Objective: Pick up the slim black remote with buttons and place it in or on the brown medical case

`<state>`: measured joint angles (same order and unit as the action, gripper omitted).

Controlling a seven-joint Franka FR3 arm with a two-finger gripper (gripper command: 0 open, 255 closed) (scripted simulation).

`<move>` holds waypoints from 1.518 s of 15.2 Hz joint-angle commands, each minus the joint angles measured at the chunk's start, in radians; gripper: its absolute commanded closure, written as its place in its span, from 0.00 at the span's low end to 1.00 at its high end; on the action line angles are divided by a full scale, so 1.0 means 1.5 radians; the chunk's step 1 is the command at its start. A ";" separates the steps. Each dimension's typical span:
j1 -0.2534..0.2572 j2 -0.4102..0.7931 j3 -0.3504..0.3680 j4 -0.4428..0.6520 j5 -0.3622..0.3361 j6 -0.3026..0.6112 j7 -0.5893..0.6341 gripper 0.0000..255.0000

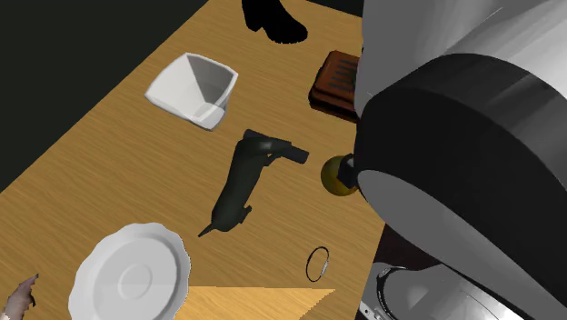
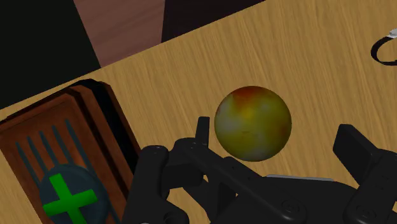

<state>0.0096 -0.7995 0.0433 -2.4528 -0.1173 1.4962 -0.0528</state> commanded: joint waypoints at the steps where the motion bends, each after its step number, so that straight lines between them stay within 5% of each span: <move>1: 0.000 0.000 0.000 0.000 0.000 0.000 0.000 0.00; 13: 0.043 0.313 -0.030 0.093 0.009 0.197 -0.130 0.00; 23: 0.070 0.548 -0.020 0.233 0.034 0.272 -0.227 0.00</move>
<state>0.1122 -0.0010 0.0109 -2.1161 -0.0684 1.8957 -0.3858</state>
